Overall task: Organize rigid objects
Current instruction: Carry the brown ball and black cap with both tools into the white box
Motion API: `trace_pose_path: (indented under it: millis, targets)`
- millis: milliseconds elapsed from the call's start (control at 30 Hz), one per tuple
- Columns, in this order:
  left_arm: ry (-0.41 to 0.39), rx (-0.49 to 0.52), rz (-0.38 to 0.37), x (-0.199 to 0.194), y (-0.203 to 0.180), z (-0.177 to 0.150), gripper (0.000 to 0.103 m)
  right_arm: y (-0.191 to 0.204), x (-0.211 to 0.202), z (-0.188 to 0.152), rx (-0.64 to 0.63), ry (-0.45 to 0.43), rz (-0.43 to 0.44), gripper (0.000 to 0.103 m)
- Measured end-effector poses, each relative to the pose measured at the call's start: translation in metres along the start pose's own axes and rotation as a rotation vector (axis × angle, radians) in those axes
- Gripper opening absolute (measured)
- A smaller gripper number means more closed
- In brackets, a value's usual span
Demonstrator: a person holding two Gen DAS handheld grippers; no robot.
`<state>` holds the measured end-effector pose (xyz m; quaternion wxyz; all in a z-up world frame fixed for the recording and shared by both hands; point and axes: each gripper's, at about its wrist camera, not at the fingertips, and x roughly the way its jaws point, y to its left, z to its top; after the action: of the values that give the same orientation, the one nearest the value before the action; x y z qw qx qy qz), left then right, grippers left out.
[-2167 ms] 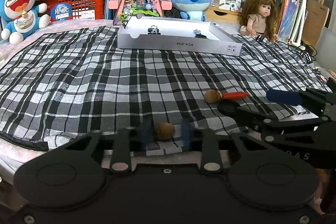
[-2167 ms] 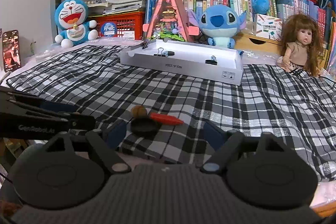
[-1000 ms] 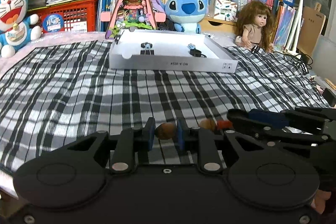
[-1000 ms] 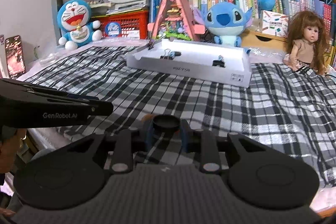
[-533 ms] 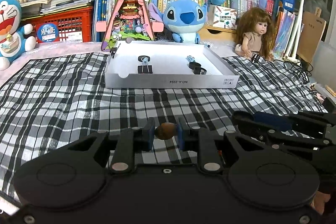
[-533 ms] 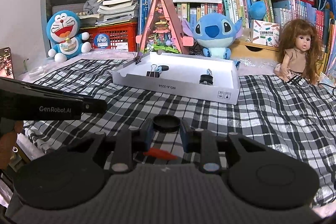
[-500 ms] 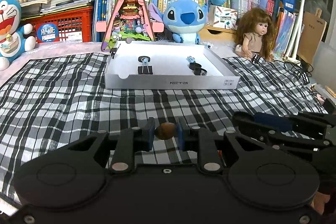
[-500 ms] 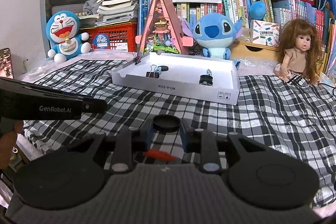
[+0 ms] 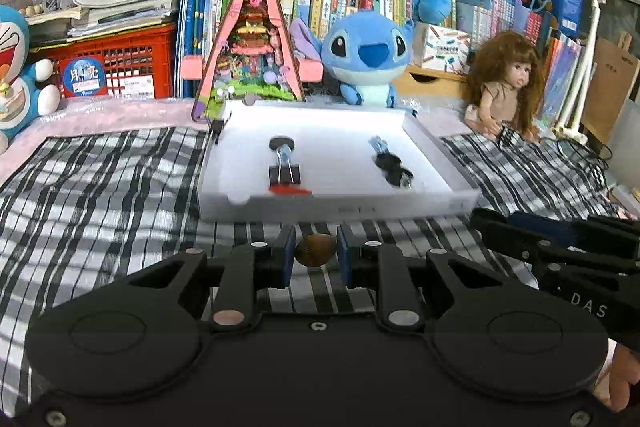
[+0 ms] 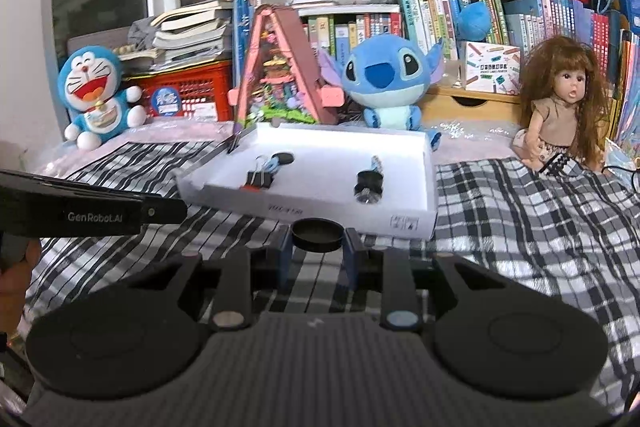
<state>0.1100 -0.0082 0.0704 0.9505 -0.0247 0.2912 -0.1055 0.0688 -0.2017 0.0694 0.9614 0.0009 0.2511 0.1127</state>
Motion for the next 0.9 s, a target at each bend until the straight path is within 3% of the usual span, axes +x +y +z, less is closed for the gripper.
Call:
trace_pose_path:
  millis: [233,467,667,900]
  targets:
    - [-0.004,-0.040,-0.013,0.031,0.006,0.045,0.020,-0.019,0.024,0.025,0.043,0.018,-0.008,0.032]
    - [0.048,-0.095,-0.016,0.072,0.022,0.088,0.020,-0.044,0.053,0.056,0.118,0.042,0.007,0.032]
    - [0.101,-0.150,0.003,0.113,0.036,0.111,0.020,-0.061,0.082,0.080,0.169,0.074,0.018,0.032]
    - [0.133,-0.141,0.035,0.157,0.039,0.128,0.020,-0.073,0.115,0.099,0.209,0.111,0.028,0.032]
